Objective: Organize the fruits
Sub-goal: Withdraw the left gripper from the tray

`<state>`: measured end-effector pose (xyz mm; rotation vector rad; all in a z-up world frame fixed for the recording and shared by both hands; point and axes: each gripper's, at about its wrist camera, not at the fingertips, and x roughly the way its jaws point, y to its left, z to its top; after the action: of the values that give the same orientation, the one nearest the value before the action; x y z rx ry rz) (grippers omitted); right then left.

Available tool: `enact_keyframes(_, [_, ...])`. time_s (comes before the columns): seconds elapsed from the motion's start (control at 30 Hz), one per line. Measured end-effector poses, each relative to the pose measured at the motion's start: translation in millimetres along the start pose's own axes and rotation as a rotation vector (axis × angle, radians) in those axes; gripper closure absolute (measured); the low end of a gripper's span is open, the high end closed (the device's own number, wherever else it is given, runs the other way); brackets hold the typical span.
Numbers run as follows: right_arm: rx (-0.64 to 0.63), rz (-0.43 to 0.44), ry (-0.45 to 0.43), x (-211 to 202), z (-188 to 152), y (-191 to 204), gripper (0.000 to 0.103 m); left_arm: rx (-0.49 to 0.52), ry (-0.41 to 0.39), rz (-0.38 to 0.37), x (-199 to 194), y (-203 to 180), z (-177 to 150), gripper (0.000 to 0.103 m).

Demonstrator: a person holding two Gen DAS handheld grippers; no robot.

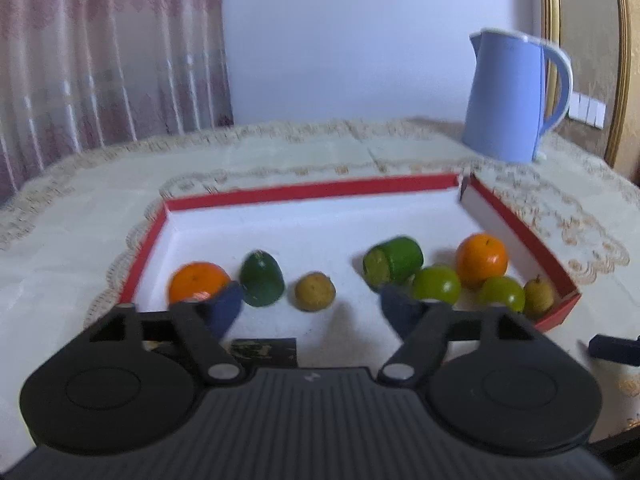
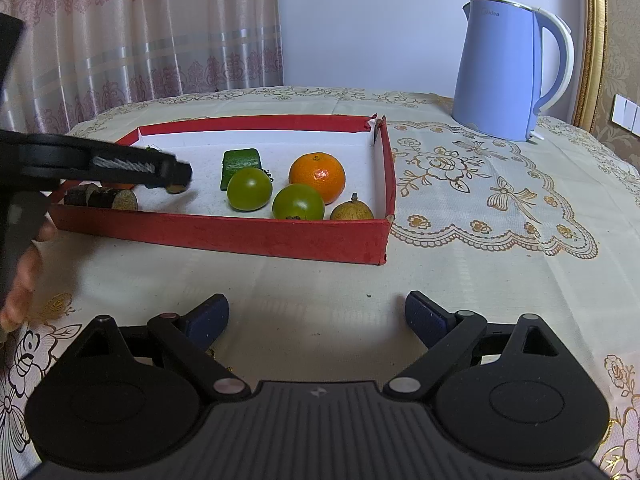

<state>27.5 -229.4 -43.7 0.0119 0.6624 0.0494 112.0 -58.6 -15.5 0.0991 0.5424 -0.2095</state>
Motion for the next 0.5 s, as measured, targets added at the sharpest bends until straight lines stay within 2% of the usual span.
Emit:
enact_keyframes(0.1, [0.0, 0.0, 0.0, 0.0, 0.0, -0.1, 0.007, 0.027, -0.031, 0.026, -11.0, -2.3, -1.1, 0.019])
enact_keyframes(0.23, [0.0, 0.0, 0.0, 0.0, 0.1, -0.1, 0.007, 0.012, -0.017, 0.023, -18.8, -1.2, -3.3, 0.017])
enact_keyframes(0.4, [0.0, -0.001, 0.0, -0.1, 0.2, 0.0, 0.006, -0.03, -0.018, 0.026, -41.2, 5.0, -13.8, 0.004])
enact_keyframes(0.5, [0.0, -0.001, 0.0, 0.1, 0.1, -0.2, 0.006, -0.044, -0.018, 0.044, -57.6, 9.6, -20.7, 0.0])
